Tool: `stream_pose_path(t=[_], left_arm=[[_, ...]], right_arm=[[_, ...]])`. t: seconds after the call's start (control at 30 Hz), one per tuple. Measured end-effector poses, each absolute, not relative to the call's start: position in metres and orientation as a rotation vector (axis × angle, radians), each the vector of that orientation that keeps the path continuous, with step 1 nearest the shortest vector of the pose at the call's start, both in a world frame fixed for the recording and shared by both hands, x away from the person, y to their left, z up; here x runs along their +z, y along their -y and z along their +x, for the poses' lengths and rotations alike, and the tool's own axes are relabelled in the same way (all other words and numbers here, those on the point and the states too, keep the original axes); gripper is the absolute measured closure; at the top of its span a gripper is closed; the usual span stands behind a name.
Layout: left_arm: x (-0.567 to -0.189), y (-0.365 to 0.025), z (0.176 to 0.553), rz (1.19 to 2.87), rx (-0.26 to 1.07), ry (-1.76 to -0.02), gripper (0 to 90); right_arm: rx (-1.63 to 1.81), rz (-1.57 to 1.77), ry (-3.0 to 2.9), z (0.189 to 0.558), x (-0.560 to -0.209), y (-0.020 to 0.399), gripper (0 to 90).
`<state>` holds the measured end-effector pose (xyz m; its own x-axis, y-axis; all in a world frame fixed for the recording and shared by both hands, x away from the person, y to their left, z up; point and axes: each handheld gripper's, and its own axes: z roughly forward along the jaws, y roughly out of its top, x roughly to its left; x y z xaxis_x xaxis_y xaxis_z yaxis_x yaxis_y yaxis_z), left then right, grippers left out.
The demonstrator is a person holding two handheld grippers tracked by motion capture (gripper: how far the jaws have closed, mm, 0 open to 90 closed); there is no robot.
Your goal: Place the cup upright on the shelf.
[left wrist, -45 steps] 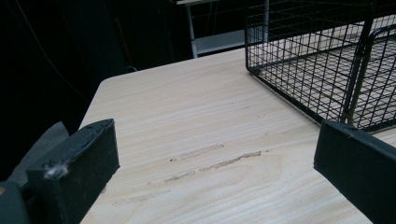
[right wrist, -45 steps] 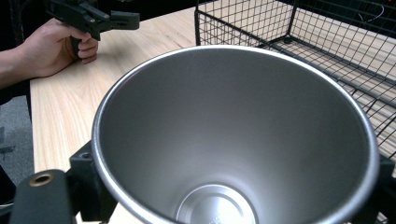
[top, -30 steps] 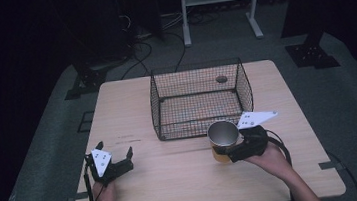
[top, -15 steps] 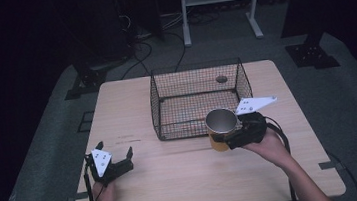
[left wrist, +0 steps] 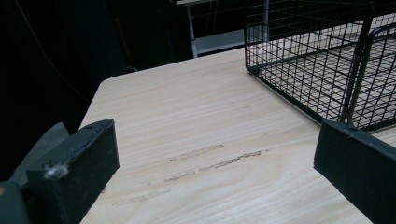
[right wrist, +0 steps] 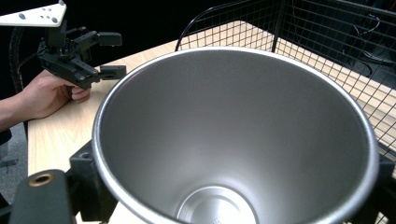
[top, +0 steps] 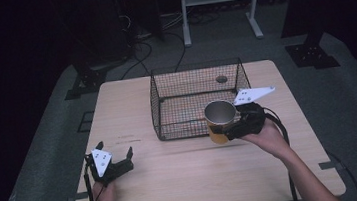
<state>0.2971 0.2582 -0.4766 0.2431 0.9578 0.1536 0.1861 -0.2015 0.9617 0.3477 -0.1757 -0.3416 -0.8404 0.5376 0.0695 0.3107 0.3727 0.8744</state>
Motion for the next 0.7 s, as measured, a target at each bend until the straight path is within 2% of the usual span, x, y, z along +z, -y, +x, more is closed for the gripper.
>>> stream_pose_path(t=[0.7], left_arm=[[-0.477,-0.258,0.297,1.599,1.059,-1.091,0.0]], right_arm=[[1.418,0.772,-2.425,0.374,-0.332,0.168,12.7]])
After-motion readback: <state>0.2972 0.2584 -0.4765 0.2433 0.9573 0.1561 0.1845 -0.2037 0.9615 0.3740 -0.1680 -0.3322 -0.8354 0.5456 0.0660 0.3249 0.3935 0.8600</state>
